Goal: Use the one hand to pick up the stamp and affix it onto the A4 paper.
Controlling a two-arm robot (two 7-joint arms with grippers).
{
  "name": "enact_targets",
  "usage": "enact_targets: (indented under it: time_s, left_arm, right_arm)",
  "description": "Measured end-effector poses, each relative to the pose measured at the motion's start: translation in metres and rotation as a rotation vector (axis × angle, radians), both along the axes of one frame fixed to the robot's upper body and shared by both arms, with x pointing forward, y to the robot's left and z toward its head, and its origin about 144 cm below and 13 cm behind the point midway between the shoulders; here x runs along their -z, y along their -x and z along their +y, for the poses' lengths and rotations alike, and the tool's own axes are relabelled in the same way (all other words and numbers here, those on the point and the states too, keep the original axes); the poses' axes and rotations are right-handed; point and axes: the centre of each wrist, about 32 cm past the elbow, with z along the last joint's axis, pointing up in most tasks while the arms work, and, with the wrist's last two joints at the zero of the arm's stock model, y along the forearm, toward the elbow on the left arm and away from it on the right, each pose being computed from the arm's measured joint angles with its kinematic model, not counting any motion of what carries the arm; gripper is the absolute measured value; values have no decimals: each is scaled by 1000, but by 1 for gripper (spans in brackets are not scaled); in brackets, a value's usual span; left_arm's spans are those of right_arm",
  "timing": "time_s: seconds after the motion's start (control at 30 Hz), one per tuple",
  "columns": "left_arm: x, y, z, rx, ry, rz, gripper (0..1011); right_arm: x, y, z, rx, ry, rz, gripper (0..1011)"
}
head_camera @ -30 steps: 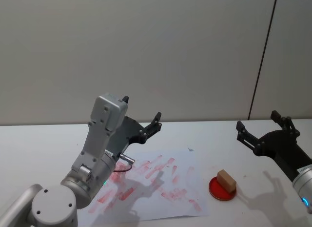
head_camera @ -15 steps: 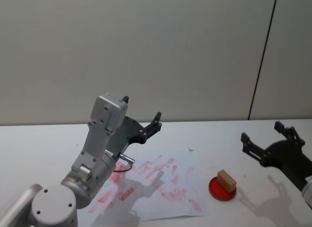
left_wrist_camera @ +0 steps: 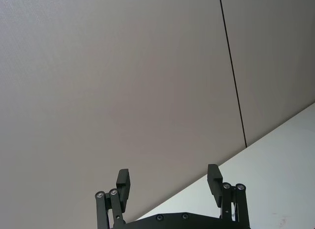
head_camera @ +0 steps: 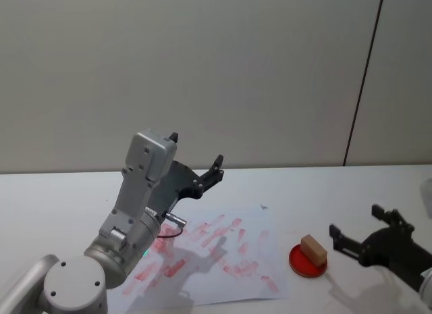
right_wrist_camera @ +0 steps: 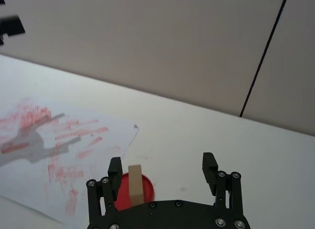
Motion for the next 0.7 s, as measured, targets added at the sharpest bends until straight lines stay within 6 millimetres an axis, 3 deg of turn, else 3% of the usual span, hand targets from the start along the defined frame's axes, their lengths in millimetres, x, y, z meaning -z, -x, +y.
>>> enact_targets:
  time_s: [0.7]
  left_arm:
    - [0, 0, 0, 0, 0, 0, 1001]
  right_arm:
    - [23, -23, 20, -40, 103, 131, 1001]
